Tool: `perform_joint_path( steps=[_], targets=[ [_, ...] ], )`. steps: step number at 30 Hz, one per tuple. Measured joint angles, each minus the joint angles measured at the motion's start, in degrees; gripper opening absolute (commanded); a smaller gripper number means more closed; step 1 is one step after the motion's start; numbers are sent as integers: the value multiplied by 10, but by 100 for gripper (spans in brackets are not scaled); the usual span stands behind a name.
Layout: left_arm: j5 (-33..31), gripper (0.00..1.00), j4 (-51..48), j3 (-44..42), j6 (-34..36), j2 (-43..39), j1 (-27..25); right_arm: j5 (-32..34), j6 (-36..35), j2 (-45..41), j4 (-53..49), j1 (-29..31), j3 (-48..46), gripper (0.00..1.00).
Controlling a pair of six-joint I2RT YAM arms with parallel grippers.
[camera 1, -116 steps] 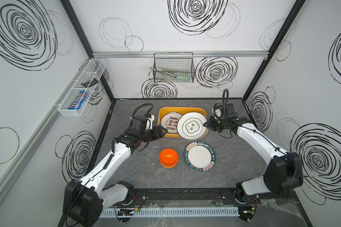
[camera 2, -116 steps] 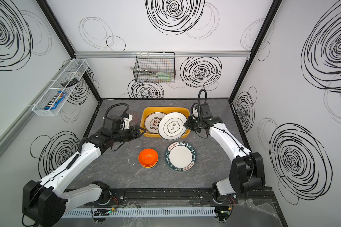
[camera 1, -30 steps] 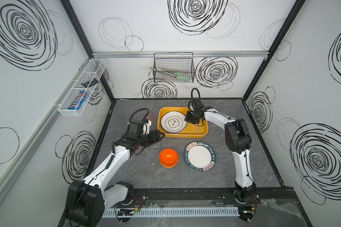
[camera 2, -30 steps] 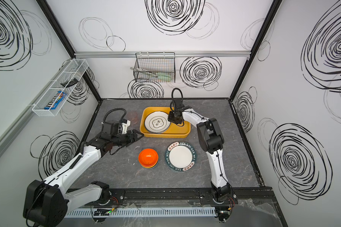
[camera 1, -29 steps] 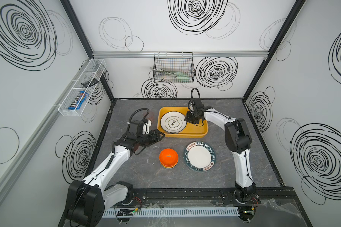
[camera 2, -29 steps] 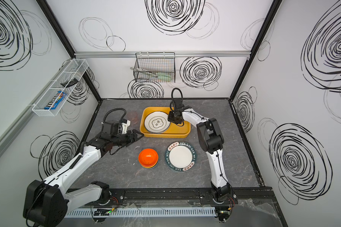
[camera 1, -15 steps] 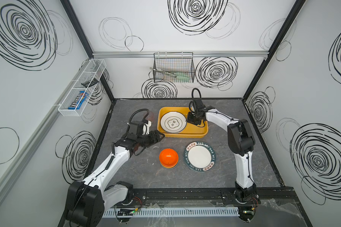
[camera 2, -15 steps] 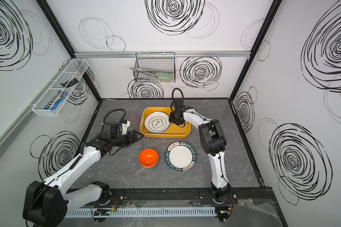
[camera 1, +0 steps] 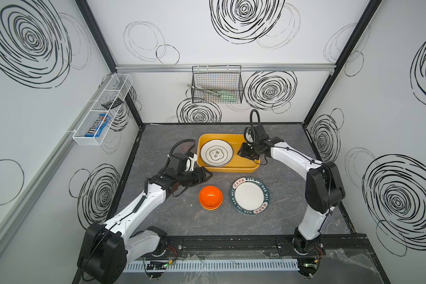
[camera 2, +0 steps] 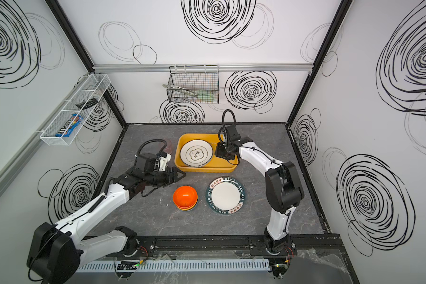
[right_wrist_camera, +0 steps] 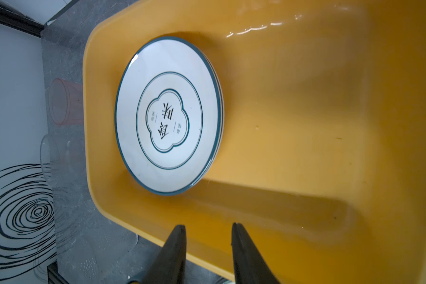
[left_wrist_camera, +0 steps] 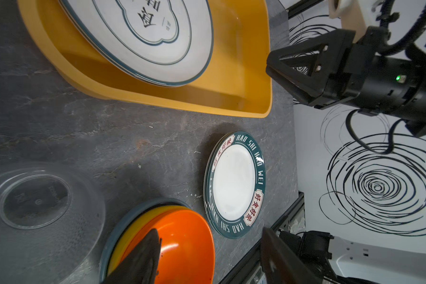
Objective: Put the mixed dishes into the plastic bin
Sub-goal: 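Return the right gripper to the table plate while the left gripper approaches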
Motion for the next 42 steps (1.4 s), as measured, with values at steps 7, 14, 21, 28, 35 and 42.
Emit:
perform_joint_path(
  steps=[7,14,21,28,35,42],
  targets=[
    [-31,66,-1,55,6,53,-70,-18,-9,-121,-2,-8,-108,36],
    [-78,66,-24,123,26,125,-141,-27,-8,-246,-13,-49,-221,41],
    [-122,65,-46,180,40,188,-202,-35,-6,-338,-39,-105,-312,44],
    [-169,65,-76,223,52,254,-245,-31,7,-396,-59,-126,-366,47],
    [-210,65,-101,242,54,307,-273,-34,24,-404,-62,-128,-423,47],
    [-228,65,-107,247,54,338,-280,-37,35,-404,-61,-128,-454,48]
  ],
)
